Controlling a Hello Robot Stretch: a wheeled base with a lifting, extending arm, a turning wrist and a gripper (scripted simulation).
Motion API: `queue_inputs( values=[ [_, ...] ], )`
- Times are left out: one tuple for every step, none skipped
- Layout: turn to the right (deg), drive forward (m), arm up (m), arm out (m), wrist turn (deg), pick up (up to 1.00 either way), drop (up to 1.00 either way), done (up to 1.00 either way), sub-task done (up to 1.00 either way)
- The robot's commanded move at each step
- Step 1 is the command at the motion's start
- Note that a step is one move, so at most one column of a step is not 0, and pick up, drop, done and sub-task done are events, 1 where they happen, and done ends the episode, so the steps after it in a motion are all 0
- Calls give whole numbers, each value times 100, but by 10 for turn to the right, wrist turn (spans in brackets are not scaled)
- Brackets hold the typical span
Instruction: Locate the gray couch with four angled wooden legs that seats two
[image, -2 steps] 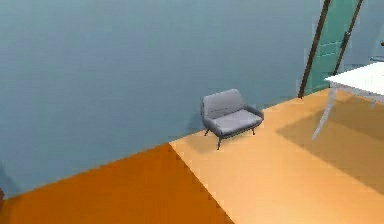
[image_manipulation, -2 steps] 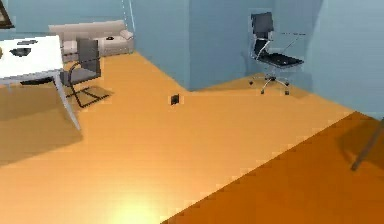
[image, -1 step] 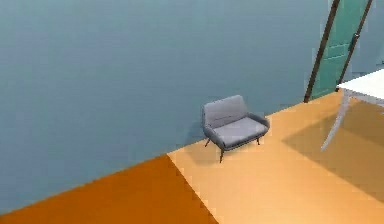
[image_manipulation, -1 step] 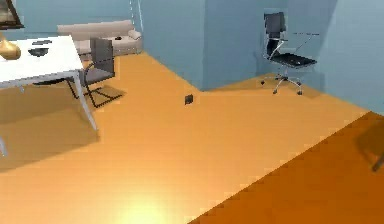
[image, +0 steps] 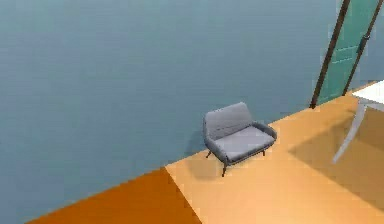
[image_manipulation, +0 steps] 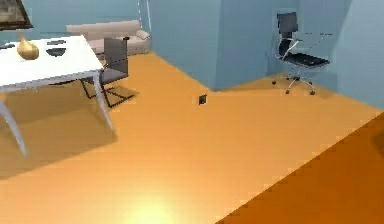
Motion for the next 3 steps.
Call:
queue_inputs(
  values=[
    [360,0,0,0,0,0,0,0,0],
    [0,55,0,0,0,0,0,0,0],
    [-270,0,0,0,0,0,0,0,0]
  ],
)
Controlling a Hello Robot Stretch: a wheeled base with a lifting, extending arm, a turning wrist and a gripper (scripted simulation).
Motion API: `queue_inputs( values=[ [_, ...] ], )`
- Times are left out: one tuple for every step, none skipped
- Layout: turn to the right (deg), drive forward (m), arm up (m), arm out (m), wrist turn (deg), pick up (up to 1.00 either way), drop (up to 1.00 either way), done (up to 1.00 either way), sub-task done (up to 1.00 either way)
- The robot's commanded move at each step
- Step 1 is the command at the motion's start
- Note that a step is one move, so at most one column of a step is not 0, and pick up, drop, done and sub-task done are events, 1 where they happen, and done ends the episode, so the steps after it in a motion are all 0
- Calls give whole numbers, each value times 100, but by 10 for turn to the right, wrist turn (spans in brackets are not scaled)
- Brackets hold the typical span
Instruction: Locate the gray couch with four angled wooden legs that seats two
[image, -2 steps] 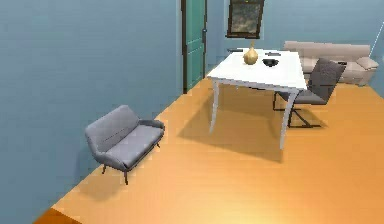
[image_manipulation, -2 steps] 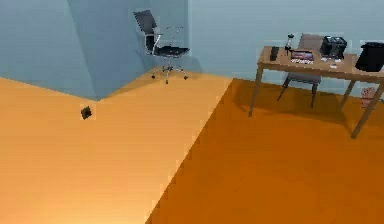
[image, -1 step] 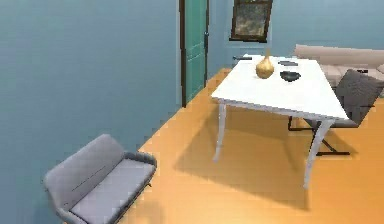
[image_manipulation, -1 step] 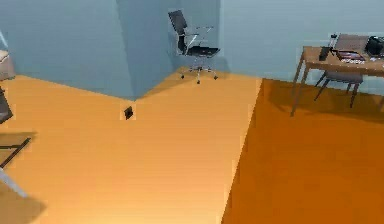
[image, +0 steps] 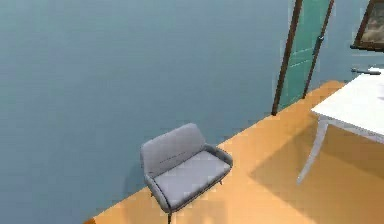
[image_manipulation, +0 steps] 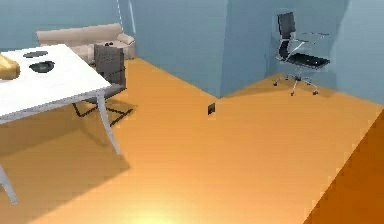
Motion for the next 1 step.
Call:
queue_inputs(
  values=[
    [0,0,0,0,0,0,0,100,0]
  ],
)
